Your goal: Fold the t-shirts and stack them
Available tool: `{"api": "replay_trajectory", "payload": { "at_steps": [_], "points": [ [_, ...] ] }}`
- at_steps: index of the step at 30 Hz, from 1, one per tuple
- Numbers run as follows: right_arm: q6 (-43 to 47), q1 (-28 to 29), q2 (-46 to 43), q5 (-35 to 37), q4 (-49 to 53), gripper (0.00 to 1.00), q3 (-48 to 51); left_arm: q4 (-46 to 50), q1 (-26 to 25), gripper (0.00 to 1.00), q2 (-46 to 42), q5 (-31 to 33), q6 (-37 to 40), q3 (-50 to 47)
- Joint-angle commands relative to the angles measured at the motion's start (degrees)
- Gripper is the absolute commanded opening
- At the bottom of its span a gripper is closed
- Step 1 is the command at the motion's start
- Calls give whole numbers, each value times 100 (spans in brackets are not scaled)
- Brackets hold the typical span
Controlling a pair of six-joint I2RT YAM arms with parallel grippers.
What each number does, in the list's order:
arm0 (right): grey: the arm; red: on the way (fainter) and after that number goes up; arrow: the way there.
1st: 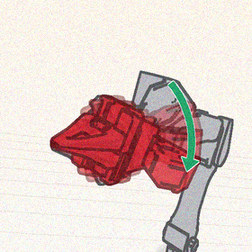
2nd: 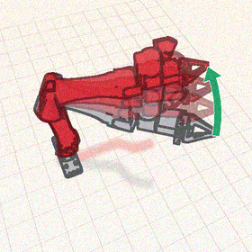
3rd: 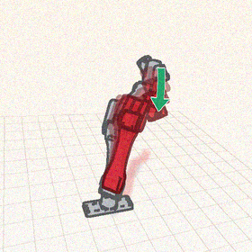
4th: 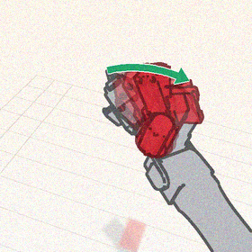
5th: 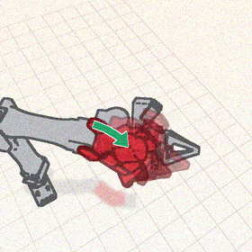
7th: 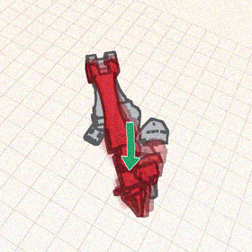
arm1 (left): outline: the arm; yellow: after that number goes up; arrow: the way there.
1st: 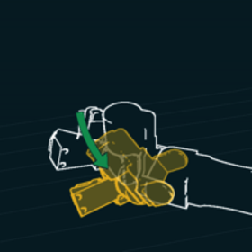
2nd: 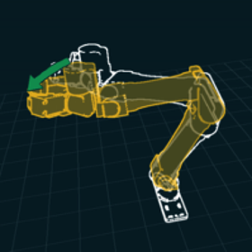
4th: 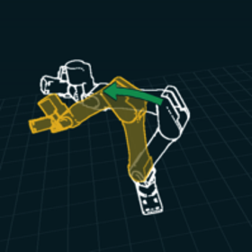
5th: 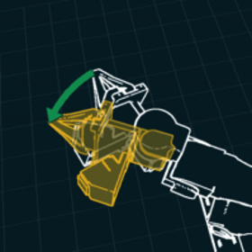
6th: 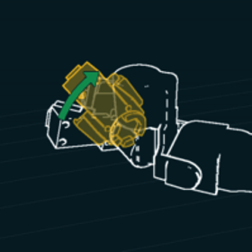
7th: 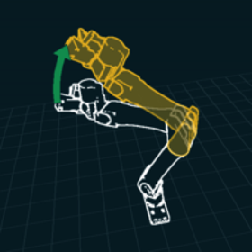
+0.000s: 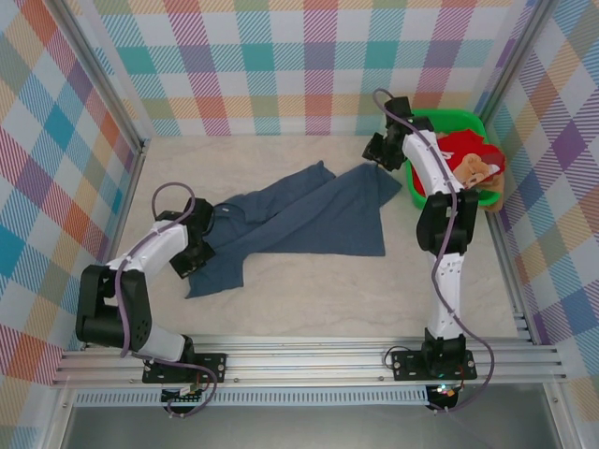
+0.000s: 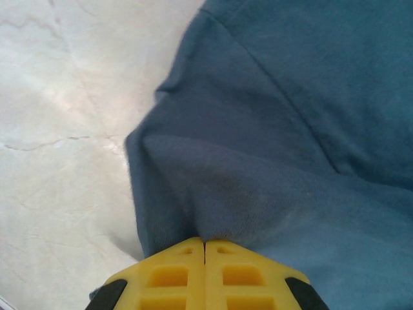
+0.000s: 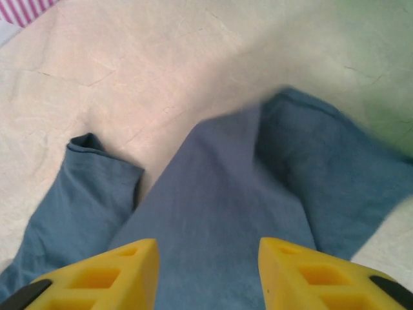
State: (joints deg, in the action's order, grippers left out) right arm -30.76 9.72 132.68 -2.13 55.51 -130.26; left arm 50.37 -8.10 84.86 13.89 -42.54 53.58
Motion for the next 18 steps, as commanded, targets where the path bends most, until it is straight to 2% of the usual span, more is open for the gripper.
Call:
{"api": "replay_trajectory", "payload": {
  "at_steps": [1, 2, 5, 6, 7, 11, 13, 18],
  "points": [
    [45, 40, -547, 197, 521, 48, 156, -144, 77, 0, 203, -307, 83, 273],
    [-37, 39, -838, 284, 418, 49, 500, -123, 77, 3, 224, -299, 104, 306],
    [-254, 98, -1970, 412, -165, 51, 2045, 140, 79, 44, 58, -95, 103, 343],
    [-345, 123, -2341, 385, -307, 50, 2555, 341, 75, 55, -58, 14, 72, 335],
    [-428, 149, -2673, 304, -399, 50, 3063, 486, 74, 59, -210, 65, 66, 285],
    [-634, 341, -3686, 25, -655, 49, 4659, 869, 73, 60, -777, 25, 69, -199],
    [-713, 470, -4109, -147, -778, 48, 5327, 918, 114, 57, -969, -147, 34, -533],
    [-829, 678, -4665, -611, -1115, 46, 6514, 719, 405, 54, -855, -462, -6, -1096]
  ]
}}
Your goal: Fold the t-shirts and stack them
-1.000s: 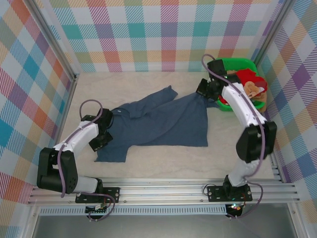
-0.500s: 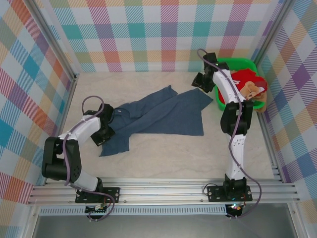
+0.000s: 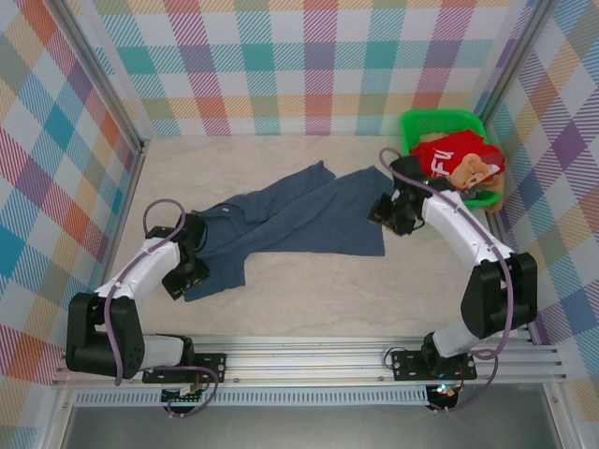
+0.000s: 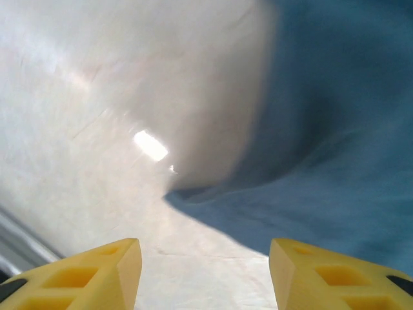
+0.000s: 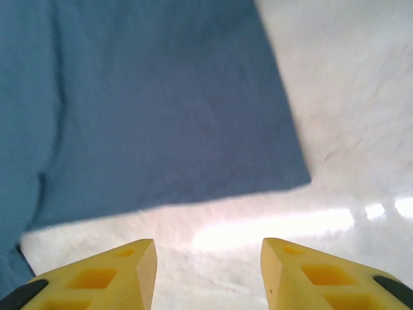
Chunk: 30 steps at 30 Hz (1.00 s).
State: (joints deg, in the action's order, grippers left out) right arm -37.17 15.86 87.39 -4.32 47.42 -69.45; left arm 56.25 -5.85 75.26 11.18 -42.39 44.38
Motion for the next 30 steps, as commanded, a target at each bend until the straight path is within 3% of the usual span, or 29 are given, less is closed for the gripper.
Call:
{"api": "replay_trajectory", "payload": {
  "at_steps": [1, 5, 8, 20, 25, 30],
  "points": [
    [-220, 75, -178, -522, -420, 46, 641, 45, 191, 54, 196, -204, -17, -175],
    [-256, 143, 40, -995, -1036, 36, 1001, -186, 219, 54, 634, -317, -122, 136],
    [-174, 388, 595, -1045, -1152, 27, 556, -313, 213, 52, 673, -552, -257, 311],
    [-384, 1584, 3284, -1560, -1401, 25, -2060, -200, 119, 48, 532, -1054, -629, 668],
    [-764, 1390, 4031, -1385, -1186, 25, -2602, -303, 100, 46, 466, -1154, -580, 772],
    [-734, 911, 4606, -1117, -357, 25, -3280, -527, 79, 44, 376, -1468, -403, 779]
  ]
}}
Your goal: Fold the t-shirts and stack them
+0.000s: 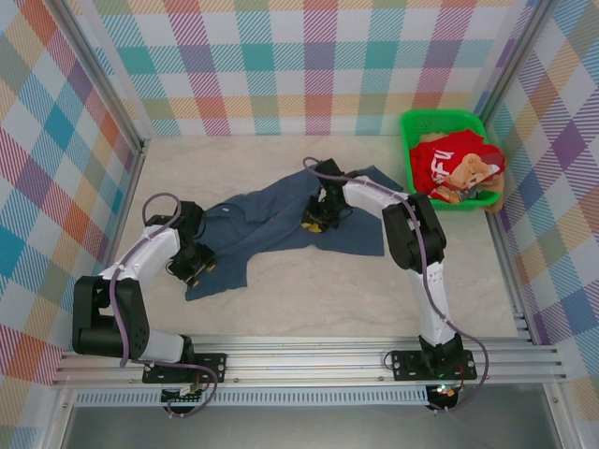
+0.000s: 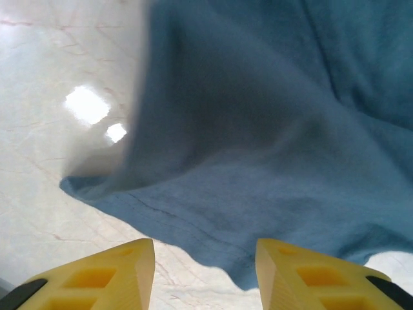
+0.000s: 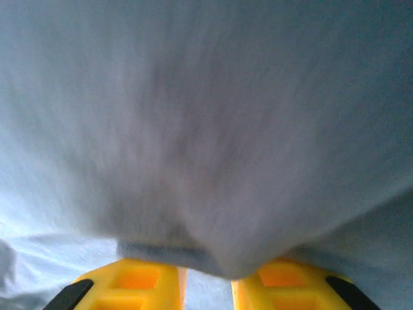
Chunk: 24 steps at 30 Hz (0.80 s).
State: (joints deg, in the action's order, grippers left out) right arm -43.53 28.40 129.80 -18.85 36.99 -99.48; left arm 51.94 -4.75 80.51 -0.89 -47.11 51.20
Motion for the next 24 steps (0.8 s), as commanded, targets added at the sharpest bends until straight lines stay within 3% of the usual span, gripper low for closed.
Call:
{"api": "replay_trajectory", "payload": {
  "at_steps": [1, 8, 12, 17, 24],
  "points": [
    [-71, -446, 440, 338, 789, 25, -387, -107, -36, 43, -149, -311, 97, 81],
    [289, -754, 757, -66, 1040, 31, -1035, -279, -196, 41, -295, -747, 312, -308],
    [380, -696, 534, -58, 1123, 34, -1071, -212, -752, 42, -537, -972, 193, -485],
    [391, -691, -320, 223, 1093, 42, -613, 140, -1748, 46, -914, -942, -566, -604],
    [547, -702, -1626, 571, 926, 46, 353, -86, -2202, 46, -108, -1162, -972, -576]
  ]
}}
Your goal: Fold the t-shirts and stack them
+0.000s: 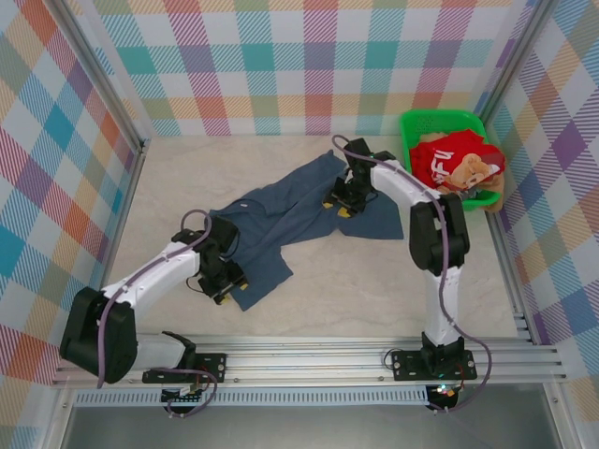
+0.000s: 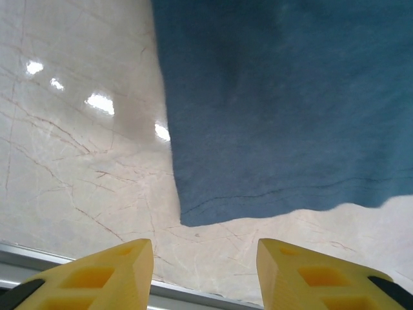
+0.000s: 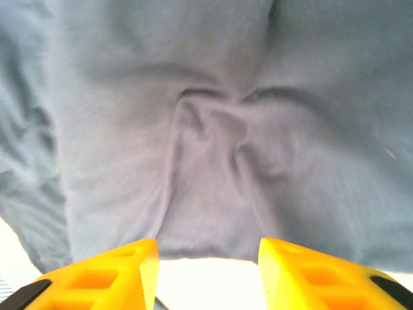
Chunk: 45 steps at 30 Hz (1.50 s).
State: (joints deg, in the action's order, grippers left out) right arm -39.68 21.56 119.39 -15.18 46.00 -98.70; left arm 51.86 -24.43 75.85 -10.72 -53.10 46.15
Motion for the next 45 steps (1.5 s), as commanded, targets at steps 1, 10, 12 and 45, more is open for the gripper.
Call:
{"api": "replay_trajectory", "payload": {
  "at_steps": [1, 10, 12, 45],
  "points": [
    [163, -30, -753, 221, -29, 46, 441, -136, -352, 46, 510, -132, -440, -31],
    [204, -220, -1809, 130, -177, 47, 1638, -436, -853, 40, 1256, 295, -751, 53],
    [211, -264, -1911, 109, -194, 46, 1792, -622, -853, 36, 1359, 396, -713, 16],
    [723, -1456, -1142, 2030, -482, 51, 2522, 273, -89, 0, 248, 2250, -260, 372]
  ]
}}
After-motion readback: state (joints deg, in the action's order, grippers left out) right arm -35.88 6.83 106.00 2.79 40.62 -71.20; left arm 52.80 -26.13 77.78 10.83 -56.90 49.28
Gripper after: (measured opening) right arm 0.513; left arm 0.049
